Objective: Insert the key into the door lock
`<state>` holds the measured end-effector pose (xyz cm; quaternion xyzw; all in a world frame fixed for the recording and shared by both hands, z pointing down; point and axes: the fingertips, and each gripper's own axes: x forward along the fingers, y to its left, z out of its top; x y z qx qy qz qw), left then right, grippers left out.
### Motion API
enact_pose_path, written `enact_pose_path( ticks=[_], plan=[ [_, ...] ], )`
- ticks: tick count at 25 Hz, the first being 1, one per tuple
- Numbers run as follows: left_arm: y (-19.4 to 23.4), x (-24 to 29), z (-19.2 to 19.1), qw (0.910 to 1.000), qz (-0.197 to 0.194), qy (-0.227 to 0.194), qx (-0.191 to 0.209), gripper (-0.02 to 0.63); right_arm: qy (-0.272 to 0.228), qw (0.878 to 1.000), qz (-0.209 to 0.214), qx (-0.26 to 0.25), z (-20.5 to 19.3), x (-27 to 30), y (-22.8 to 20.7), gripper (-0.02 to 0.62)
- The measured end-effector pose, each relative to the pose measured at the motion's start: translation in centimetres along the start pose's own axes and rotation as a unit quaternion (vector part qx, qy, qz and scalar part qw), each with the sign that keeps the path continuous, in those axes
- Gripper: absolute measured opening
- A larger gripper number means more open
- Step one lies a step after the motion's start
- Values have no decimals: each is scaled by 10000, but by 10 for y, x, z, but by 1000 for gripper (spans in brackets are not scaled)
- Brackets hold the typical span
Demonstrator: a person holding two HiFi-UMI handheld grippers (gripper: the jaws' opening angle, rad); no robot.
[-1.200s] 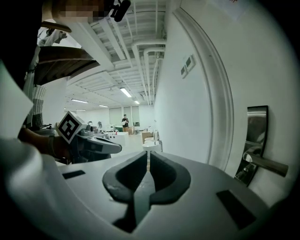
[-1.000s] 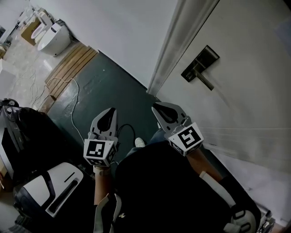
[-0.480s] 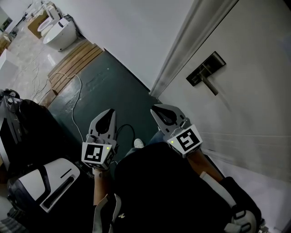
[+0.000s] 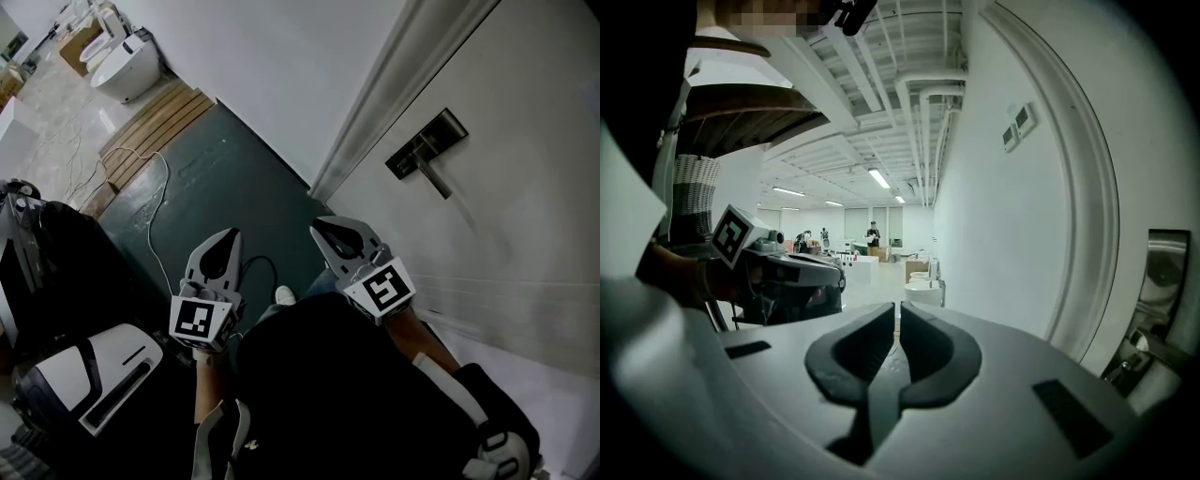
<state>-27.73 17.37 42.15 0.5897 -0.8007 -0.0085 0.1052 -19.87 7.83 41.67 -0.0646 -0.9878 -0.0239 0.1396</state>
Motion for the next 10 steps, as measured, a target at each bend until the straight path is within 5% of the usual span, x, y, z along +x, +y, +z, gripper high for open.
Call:
enact_pose_path(
  ticks=[10],
  plan=[
    [-5, 0, -11, 9997, -60, 120, 225, 8, -58, 9999, 75, -50, -1, -2, 3, 28]
  ],
)
